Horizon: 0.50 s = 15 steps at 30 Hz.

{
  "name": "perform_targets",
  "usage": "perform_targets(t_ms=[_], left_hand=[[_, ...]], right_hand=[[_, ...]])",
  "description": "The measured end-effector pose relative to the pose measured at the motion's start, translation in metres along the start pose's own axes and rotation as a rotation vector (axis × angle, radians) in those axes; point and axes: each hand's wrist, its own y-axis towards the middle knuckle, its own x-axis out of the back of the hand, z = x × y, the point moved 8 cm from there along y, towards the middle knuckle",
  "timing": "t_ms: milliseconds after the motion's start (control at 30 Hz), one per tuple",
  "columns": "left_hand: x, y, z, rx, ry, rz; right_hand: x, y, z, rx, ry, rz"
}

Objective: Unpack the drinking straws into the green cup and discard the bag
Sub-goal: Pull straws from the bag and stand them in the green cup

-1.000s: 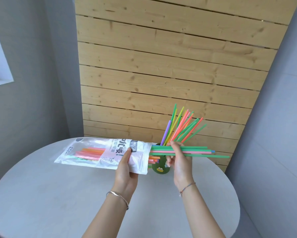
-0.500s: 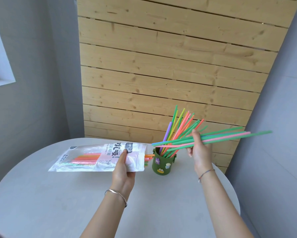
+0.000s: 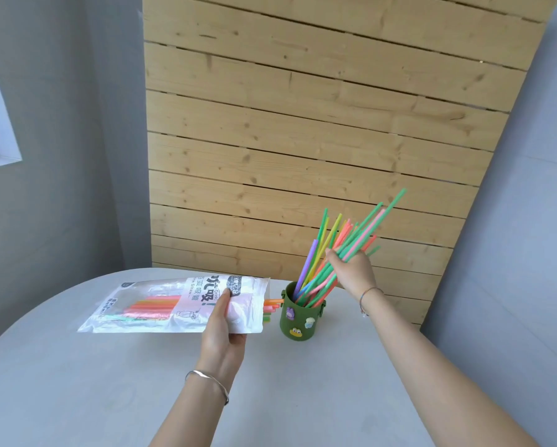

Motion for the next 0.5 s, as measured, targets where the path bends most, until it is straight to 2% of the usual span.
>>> perform_targets(t_ms=[133, 233, 300, 400, 500], left_hand=[[0.003, 0.0, -0.003, -0.024, -0.018, -0.024], [0.002, 0.004, 0.0, -0.011, 0.021, 0.001], [0.0, 0.001, -0.001, -0.003, 0.022, -0.004], [0.002, 0.005, 0.0, -0.009, 0.012, -0.017], [0.004, 0.008, 0.003, 0.007, 0.01, -0.009]], right_hand=[[-0.027, 0.002, -0.008, -0.009, -0.068, 0.191], [-0.036, 0.003, -0.011, -0.023, -0.095, 0.254], [-0.034, 0.004, -0.001, 0.012, -0.037, 0.242], [-0.02, 0.004, 0.015, 0.031, 0.108, 0.11], [-0.016, 0.001, 0.023, 0.065, 0.024, 0.066]])
